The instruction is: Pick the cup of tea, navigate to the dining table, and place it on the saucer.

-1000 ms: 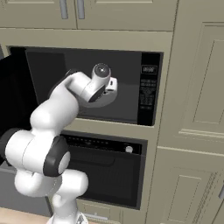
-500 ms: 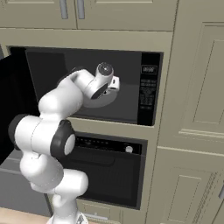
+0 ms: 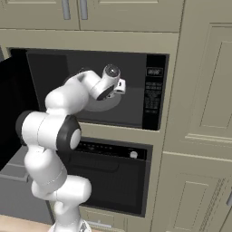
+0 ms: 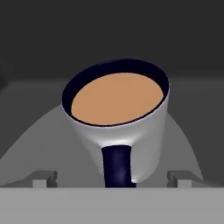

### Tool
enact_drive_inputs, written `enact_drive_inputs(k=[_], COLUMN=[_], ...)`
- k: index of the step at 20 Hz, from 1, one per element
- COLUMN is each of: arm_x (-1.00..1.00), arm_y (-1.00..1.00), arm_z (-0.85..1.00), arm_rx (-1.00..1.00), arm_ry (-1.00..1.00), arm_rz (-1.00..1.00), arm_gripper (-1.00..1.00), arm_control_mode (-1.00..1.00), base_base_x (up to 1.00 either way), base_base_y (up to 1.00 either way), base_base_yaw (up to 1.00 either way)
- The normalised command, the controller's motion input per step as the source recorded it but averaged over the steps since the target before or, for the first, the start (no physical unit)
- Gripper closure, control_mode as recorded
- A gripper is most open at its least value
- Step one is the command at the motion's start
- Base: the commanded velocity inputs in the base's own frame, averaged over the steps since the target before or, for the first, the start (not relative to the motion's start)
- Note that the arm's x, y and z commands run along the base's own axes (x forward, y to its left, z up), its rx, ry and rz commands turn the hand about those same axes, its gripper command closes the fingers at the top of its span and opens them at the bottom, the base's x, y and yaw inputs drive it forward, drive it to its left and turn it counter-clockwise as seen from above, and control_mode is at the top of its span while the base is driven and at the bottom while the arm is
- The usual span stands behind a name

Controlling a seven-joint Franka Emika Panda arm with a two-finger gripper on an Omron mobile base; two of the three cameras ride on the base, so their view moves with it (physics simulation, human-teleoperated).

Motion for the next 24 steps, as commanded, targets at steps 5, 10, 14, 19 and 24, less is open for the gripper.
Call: enact_drive_inputs(k=[5,10,14,19,24], arm_x=[0.22,0.15,0.0,-0.3,-0.78], arm_y=[-0.03,0.0,0.0,0.0,-0.14], arm_z=[-0.09,-0.02,-0.07,-0.06,0.01], arm_rx=[0.0,0.0,0.0,0.0,0.04], arm_ry=[0.0,0.0,0.0,0.0,-0.03], arm_rz=[0.0,0.0,0.0,0.0,0.0], arm_gripper=[-1.0,1.0,1.0,1.0,1.0], arm_control_mode=[-1.0,-1.0,-1.0,-1.0,-1.0], base_base_x=[0.0,0.0,0.0,0.0,0.0], base_base_y=[0.0,0.0,0.0,0.0,0.0], base_base_yaw=[0.0,0.0,0.0,0.0,0.0])
